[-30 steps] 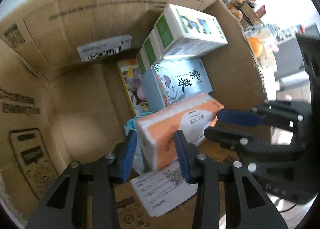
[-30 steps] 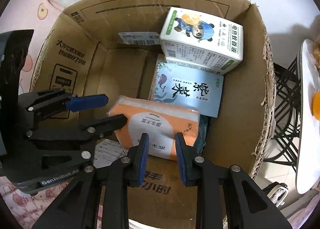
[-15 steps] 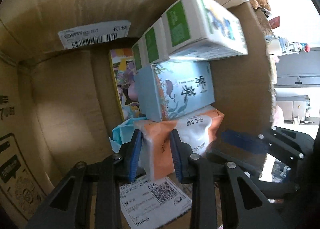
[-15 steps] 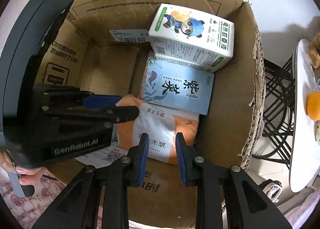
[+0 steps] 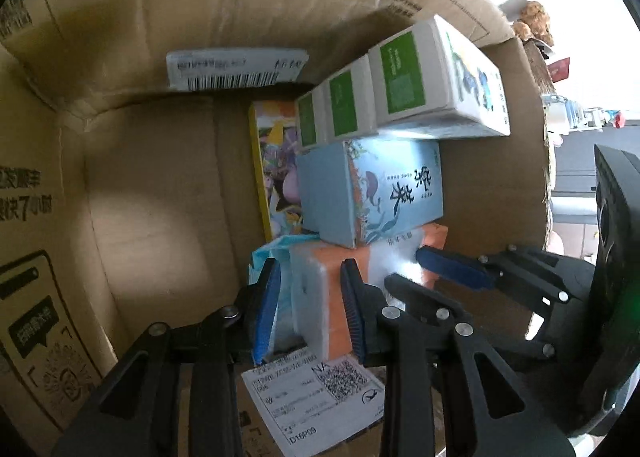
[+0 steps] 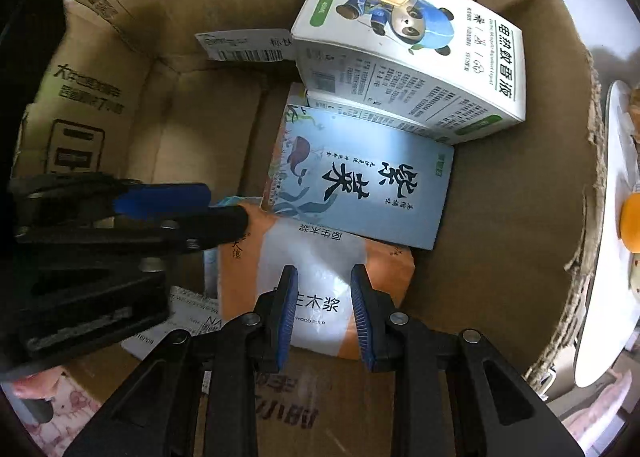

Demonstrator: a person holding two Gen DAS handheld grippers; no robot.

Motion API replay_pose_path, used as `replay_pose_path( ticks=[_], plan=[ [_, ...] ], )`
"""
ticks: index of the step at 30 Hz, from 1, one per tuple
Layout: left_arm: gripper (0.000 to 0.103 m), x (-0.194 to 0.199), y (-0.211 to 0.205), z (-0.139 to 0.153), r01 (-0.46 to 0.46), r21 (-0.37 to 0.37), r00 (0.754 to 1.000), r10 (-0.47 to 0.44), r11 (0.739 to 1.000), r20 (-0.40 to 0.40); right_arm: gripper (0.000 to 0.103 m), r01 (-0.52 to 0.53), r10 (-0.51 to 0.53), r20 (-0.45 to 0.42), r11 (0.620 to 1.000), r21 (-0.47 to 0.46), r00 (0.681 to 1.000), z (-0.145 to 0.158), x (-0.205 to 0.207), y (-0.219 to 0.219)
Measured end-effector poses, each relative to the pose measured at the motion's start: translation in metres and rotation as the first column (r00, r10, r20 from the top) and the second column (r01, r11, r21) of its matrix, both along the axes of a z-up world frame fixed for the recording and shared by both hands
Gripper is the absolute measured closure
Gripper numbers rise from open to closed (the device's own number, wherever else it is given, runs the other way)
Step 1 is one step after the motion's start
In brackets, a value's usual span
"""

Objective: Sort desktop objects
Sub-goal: 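Lower the tissue pack into the cardboard box and open the right gripper, then move the right tool back to the pile of items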

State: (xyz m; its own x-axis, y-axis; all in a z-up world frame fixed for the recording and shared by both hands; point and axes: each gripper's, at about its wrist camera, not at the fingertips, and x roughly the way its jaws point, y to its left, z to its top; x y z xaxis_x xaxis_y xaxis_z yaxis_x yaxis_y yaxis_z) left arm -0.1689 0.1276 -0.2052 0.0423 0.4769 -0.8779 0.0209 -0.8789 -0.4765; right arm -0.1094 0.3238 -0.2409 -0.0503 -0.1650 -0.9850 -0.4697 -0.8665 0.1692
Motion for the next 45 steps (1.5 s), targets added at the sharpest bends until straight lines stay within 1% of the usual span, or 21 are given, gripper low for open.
replay_pose_path(
  ticks=[4, 8, 12, 14, 16, 18, 21, 23, 24, 26, 27, 30, 33, 34, 37, 38, 39, 40, 42, 43, 45],
  plan=[
    [0.093, -0.003, 0.002, -0.013, -0.017, 0.041, 0.998, 0.015, 0.999, 0.066, 0.079, -0.007, 0.007, 0.018, 1.000, -0.007, 1.000, -0.005, -0.002, 0.001],
    [0.093, -0.008, 0.009, -0.019, 0.006, 0.044, 0.998, -0.009, 0.999, 0.065, 0.079, -0.016, 0.016, 0.056, 1.000, 0.009, 0.998, -0.014, -0.008, -0.001],
    [0.093, -0.007, 0.002, -0.020, -0.035, 0.086, 0.996, 0.028, 0.996, 0.091, 0.079, -0.004, 0.004, 0.052, 1.000, 0.000, 0.999, -0.012, -0.008, 0.000],
    [0.091, -0.004, 0.002, -0.012, -0.026, 0.063, 0.998, 0.022, 0.998, 0.059, 0.079, -0.001, 0.001, 0.042, 1.000, 0.009, 0.999, -0.006, -0.006, -0.002],
    [0.076, -0.001, 0.000, -0.001, -0.028, 0.039, 1.000, 0.027, 0.999, 0.009, 0.079, 0.008, -0.008, 0.032, 1.000, 0.009, 0.999, 0.000, -0.004, -0.005],
    [0.062, 0.003, -0.005, 0.013, -0.042, 0.051, 0.998, 0.045, 0.998, -0.048, 0.079, 0.014, -0.015, 0.012, 1.000, 0.015, 1.000, 0.011, -0.002, -0.010],
    [0.061, 0.011, -0.017, 0.037, -0.065, 0.080, 0.989, 0.074, 0.995, -0.127, 0.079, -0.002, 0.003, -0.021, 0.999, 0.044, 1.000, 0.030, -0.003, -0.021],
    [0.061, 0.021, -0.028, 0.055, -0.092, 0.097, 0.975, 0.109, 0.991, -0.194, 0.079, -0.019, 0.022, -0.036, 0.998, 0.067, 0.999, 0.042, -0.005, -0.029],
    [0.061, 0.025, -0.034, 0.063, -0.103, 0.100, 0.965, 0.124, 0.990, -0.231, 0.079, -0.027, 0.030, -0.044, 0.996, 0.080, 0.999, 0.048, -0.007, -0.033],
    [0.070, 0.029, -0.051, 0.078, -0.138, 0.099, 0.936, 0.163, 0.985, -0.311, 0.079, -0.042, 0.050, -0.065, 0.992, 0.115, 0.997, 0.062, -0.013, -0.042],
    [0.075, 0.025, -0.058, 0.083, -0.158, 0.102, 0.922, 0.184, 0.982, -0.340, 0.079, -0.047, 0.058, -0.075, 0.990, 0.132, 0.995, 0.068, -0.015, -0.046],
    [0.082, 0.044, -0.080, 0.093, -0.206, 0.132, 0.882, 0.242, 0.970, -0.404, 0.079, -0.062, 0.086, -0.121, 0.980, 0.189, 0.989, 0.086, -0.024, -0.054],
    [0.084, 0.056, -0.124, 0.102, -0.271, 0.155, 0.820, 0.312, 0.950, -0.479, 0.079, -0.061, 0.102, -0.180, 0.974, 0.220, 0.978, 0.104, -0.044, -0.070],
    [0.084, 0.061, -0.140, 0.105, -0.283, 0.152, 0.805, 0.320, 0.947, -0.500, 0.079, -0.062, 0.107, -0.199, 0.973, 0.220, 0.974, 0.107, -0.040, -0.065],
    [0.083, 0.072, -0.178, 0.117, -0.348, 0.099, 0.739, 0.337, 0.932, -0.583, 0.079, -0.064, 0.117, -0.270, 0.978, 0.196, 0.956, 0.126, -0.060, -0.086],
    [0.082, 0.077, -0.195, 0.122, -0.368, 0.073, 0.717, 0.333, 0.927, -0.612, 0.079, -0.070, 0.123, -0.289, 0.980, 0.187, 0.949, 0.129, -0.057, -0.078],
    [0.074, 0.081, -0.206, 0.123, -0.392, 0.039, 0.699, 0.325, 0.919, -0.637, 0.079, -0.076, 0.129, -0.312, 0.981, 0.177, 0.941, 0.133, -0.065, -0.085],
    [0.059, 0.087, -0.219, 0.124, -0.426, 0.007, 0.678, 0.324, 0.905, -0.660, 0.079, -0.078, 0.131, -0.333, 0.982, 0.170, 0.934, 0.136, -0.071, -0.090],
    [0.044, 0.097, -0.242, 0.125, -0.473, 0.000, 0.645, 0.347, 0.881, -0.681, 0.079, -0.081, 0.134, -0.389, 0.985, 0.152, 0.911, 0.135, -0.091, -0.110],
    [0.044, 0.103, -0.255, 0.122, -0.489, 0.011, 0.634, 0.364, 0.872, -0.682, 0.079, -0.079, 0.131, -0.411, 0.987, 0.141, 0.902, 0.136, -0.097, -0.115],
    [0.044, 0.110, -0.275, 0.113, -0.508, 0.049, 0.632, 0.411, 0.860, -0.657, 0.079, -0.072, 0.113, -0.469, 0.992, 0.105, 0.876, 0.138, -0.108, -0.130]
  ],
)
